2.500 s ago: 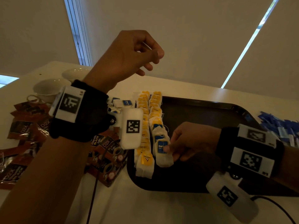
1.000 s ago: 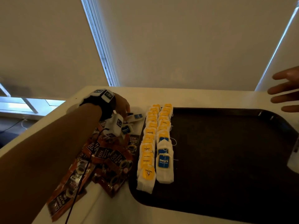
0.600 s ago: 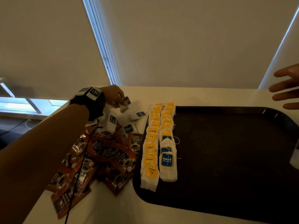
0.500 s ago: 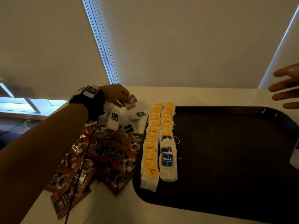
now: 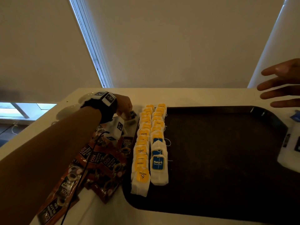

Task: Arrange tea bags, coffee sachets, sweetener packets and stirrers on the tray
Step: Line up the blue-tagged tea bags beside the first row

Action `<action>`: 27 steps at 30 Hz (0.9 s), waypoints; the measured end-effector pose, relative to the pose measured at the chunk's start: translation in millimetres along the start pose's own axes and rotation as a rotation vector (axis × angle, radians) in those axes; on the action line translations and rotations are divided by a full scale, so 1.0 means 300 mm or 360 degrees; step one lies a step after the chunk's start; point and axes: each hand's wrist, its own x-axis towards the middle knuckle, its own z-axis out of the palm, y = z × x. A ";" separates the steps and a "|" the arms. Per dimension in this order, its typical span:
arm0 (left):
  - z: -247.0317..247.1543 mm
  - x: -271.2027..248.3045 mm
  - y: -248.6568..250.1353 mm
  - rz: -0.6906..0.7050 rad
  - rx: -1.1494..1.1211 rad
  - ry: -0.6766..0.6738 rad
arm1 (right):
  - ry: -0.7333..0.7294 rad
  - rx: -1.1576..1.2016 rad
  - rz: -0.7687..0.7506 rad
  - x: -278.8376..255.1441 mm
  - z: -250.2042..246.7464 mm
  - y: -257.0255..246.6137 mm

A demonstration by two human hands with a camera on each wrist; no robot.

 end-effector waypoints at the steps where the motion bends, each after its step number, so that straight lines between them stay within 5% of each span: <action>1: 0.000 0.002 0.000 0.0004 0.0018 0.0006 | 0.0014 0.0002 -0.0038 -0.001 -0.009 0.005; 12: -0.094 -0.308 0.130 0.0767 -0.0836 0.0628 | -0.0196 -0.0114 -0.0174 -0.105 0.205 -0.135; 20: 0.032 -0.532 0.292 0.1249 -0.1087 0.0513 | -0.0224 -0.0331 -0.0180 -0.129 0.513 -0.132; 27: 0.049 -0.529 0.310 0.1311 -0.1046 0.0438 | 0.0013 -0.0093 -0.0201 -0.131 0.574 -0.135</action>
